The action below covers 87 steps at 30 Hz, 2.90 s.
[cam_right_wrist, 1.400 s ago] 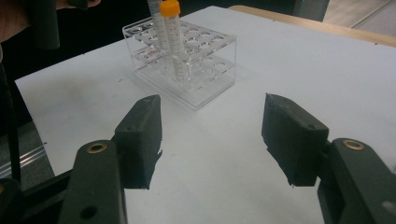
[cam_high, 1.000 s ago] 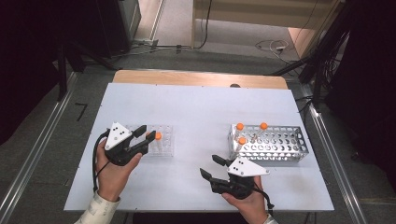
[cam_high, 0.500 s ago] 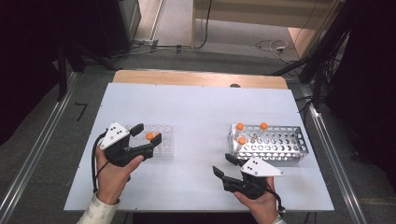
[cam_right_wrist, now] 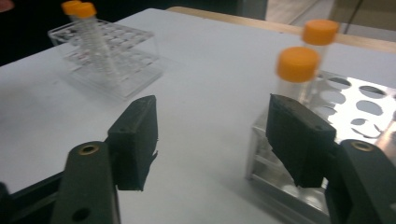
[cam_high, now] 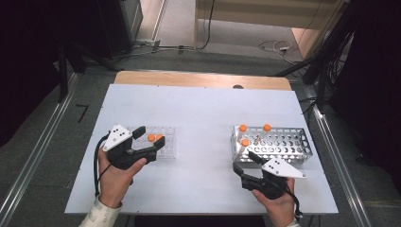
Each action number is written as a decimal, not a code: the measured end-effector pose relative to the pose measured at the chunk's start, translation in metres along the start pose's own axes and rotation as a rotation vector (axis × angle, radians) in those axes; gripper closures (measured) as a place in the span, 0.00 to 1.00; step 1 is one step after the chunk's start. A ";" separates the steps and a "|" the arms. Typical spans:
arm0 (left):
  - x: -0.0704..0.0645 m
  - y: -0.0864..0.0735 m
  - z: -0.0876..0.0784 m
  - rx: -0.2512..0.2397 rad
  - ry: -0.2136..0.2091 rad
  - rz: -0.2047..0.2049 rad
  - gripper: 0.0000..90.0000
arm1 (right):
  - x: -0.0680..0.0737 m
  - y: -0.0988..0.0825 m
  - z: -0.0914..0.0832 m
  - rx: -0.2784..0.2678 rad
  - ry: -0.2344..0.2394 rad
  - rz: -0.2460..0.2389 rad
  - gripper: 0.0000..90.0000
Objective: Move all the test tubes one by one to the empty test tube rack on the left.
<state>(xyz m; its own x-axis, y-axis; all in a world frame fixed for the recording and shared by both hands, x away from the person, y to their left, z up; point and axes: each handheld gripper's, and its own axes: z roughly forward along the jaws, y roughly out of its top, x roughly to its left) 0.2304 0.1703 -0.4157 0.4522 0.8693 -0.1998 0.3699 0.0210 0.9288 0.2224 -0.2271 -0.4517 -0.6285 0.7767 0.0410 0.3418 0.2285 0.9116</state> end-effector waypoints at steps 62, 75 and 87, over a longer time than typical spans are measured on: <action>-0.022 0.001 0.003 -0.019 -0.070 0.019 0.07 | -0.015 0.037 -0.004 -0.136 -0.066 -0.003 0.80; -0.040 -0.001 0.005 -0.003 -0.128 0.053 0.08 | 0.022 0.031 0.015 -0.082 0.044 -0.059 0.80; -0.072 -0.014 0.014 0.013 -0.240 0.099 0.15 | 0.050 0.021 0.036 -0.029 0.117 -0.105 0.80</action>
<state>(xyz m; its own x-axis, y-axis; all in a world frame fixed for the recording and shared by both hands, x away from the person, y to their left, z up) 0.2044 0.1005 -0.4191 0.6658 0.7247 -0.1776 0.3235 -0.0659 0.9439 0.2234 -0.1628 -0.4456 -0.7377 0.6751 -0.0088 0.2512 0.2865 0.9246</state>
